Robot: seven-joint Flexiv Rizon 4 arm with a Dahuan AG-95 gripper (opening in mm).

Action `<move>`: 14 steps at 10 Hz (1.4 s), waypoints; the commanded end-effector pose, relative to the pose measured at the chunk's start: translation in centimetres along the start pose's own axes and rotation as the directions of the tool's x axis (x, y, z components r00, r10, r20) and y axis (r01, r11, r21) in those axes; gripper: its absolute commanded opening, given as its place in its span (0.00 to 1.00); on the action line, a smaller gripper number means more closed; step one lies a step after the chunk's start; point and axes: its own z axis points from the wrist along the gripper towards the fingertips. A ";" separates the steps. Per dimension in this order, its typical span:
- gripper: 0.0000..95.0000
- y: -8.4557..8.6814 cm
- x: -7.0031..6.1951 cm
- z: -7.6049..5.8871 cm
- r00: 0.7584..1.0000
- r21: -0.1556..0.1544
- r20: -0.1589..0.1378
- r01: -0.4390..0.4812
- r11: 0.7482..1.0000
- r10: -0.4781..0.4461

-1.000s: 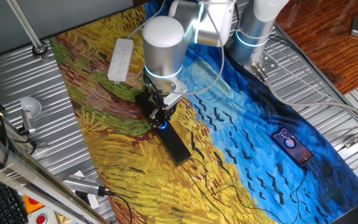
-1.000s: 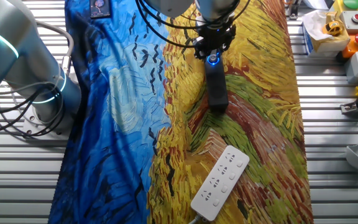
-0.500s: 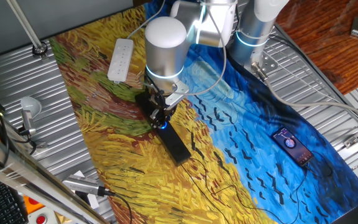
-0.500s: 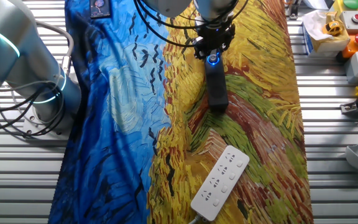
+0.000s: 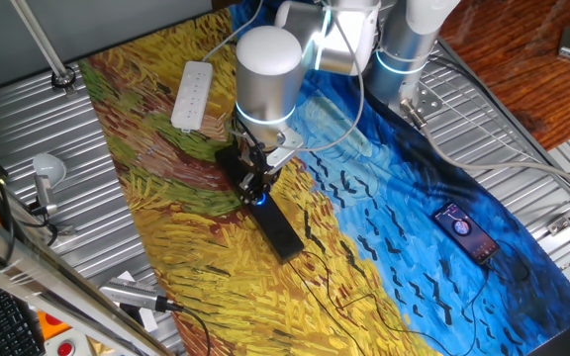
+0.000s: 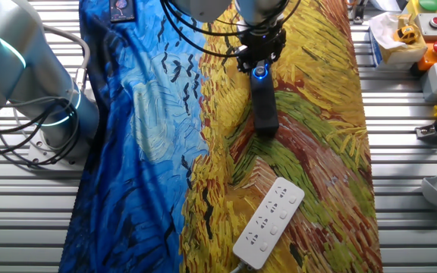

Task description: Turn the knob to increase the volume of the speaker

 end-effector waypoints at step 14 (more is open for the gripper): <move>0.00 0.0 0.0 0.0 0.999 0.015 -0.003 -0.034 0.999 0.034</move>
